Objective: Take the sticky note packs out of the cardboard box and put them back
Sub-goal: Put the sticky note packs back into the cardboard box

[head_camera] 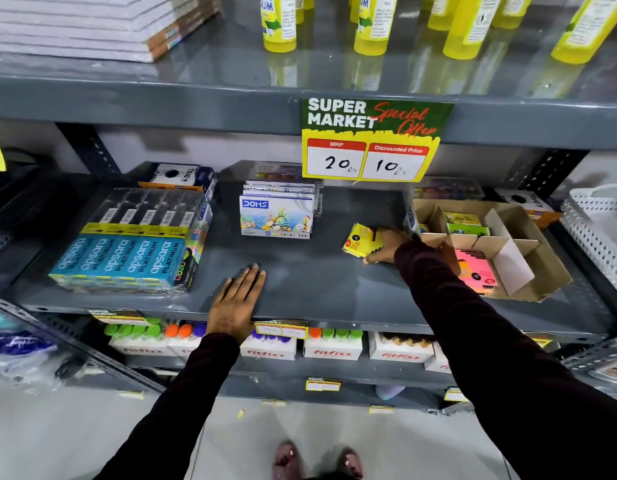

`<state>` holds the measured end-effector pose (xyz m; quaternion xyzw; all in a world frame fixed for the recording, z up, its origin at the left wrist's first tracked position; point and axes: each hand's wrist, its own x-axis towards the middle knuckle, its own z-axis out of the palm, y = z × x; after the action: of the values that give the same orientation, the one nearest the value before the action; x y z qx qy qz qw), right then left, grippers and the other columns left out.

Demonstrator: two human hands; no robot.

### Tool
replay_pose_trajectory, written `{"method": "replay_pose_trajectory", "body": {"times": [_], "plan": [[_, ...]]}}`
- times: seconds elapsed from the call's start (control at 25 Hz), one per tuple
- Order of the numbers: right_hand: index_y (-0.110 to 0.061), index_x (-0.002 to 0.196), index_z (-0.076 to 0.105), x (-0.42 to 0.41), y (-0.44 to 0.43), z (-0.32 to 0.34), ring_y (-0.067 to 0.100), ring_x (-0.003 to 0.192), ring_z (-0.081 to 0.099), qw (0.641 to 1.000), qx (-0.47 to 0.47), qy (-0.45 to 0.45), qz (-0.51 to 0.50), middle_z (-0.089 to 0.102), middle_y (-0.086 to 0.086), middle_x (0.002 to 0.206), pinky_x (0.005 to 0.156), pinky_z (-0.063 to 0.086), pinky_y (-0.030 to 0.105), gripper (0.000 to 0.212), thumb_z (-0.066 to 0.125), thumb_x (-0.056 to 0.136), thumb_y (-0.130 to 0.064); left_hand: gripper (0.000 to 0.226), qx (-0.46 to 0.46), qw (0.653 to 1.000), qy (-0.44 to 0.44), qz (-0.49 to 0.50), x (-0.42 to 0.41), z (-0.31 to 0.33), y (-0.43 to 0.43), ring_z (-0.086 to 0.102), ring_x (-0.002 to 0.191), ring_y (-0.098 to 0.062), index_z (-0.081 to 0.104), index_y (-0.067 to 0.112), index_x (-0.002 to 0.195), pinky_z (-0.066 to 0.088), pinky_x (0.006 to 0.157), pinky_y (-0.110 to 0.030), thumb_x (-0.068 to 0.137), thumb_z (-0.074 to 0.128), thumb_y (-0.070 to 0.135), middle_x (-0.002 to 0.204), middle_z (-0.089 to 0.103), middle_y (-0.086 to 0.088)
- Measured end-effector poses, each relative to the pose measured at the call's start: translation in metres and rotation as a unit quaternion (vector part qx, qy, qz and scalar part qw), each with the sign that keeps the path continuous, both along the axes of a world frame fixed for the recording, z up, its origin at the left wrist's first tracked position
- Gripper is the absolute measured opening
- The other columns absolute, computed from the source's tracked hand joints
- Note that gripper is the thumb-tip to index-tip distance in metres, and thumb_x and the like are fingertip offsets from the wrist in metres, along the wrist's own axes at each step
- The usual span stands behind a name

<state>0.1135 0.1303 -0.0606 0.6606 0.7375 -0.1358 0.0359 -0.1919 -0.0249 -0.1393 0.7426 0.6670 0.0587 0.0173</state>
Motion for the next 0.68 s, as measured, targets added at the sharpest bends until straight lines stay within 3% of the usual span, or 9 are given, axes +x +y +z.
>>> {"method": "replay_pose_trajectory", "body": {"times": [0.16, 0.36, 0.52, 0.6, 0.68], "plan": [[-0.007, 0.122, 0.055, -0.007, -0.017, 0.006, 0.031, 0.119, 0.056, 1.0, 0.026, -0.012, -0.004, 0.059, 0.016, 0.13, 0.099, 0.045, 0.033, 0.081, 0.081, 0.06, -0.052, 0.092, -0.003, 1.0, 0.01, 0.003, 0.0, -0.001, 0.002, 0.003, 0.147, -0.02, -0.003, 0.02, 0.147, 0.005, 0.12, -0.039, 0.072, 0.04, -0.013, 0.16, -0.001, -0.004], [-0.005, 0.108, 0.061, -0.007, -0.056, 0.024, 0.032, 0.109, 0.06, 0.989, 0.14, 0.018, -0.041, 0.065, 0.019, 0.114, 0.095, 0.047, 0.035, 0.074, 0.079, 0.058, -0.056, 0.093, -0.004, 1.0, 0.023, 0.006, 0.0, -0.001, 0.001, 0.004, 0.147, -0.019, -0.002, 0.02, 0.147, 0.008, 0.12, -0.038, 0.074, 0.05, -0.007, 0.16, 0.0, -0.003], [0.0, 0.101, 0.065, 0.041, -0.084, 0.04, 0.036, 0.1, 0.064, 0.95, 0.241, 0.073, -0.185, 0.07, 0.024, 0.1, 0.088, 0.051, 0.041, 0.072, 0.076, 0.061, -0.059, 0.092, 0.004, 1.0, 0.028, 0.002, 0.001, -0.001, 0.0, 0.009, 0.147, -0.022, 0.003, 0.018, 0.147, 0.013, 0.12, -0.042, 0.073, 0.05, -0.012, 0.16, 0.005, -0.006], [0.005, 0.095, 0.066, 0.076, -0.093, 0.042, 0.04, 0.097, 0.065, 0.92, 0.256, 0.086, -0.282, 0.07, 0.029, 0.096, 0.086, 0.051, 0.043, 0.073, 0.076, 0.062, -0.06, 0.093, 0.008, 1.0, 0.027, 0.002, 0.001, 0.0, 0.0, 0.011, 0.146, -0.023, 0.005, 0.017, 0.147, 0.015, 0.119, -0.042, 0.071, 0.048, -0.014, 0.159, 0.007, -0.006], [0.007, 0.102, 0.064, 0.104, -0.098, 0.04, 0.043, 0.102, 0.063, 0.899, 0.242, 0.102, -0.351, 0.068, 0.032, 0.102, 0.091, 0.049, 0.046, 0.076, 0.078, 0.063, -0.057, 0.092, 0.006, 1.0, 0.03, 0.0, 0.001, 0.001, 0.0, 0.011, 0.146, -0.022, 0.003, 0.017, 0.147, 0.015, 0.12, -0.042, 0.072, 0.046, -0.013, 0.159, 0.006, -0.006]]}}
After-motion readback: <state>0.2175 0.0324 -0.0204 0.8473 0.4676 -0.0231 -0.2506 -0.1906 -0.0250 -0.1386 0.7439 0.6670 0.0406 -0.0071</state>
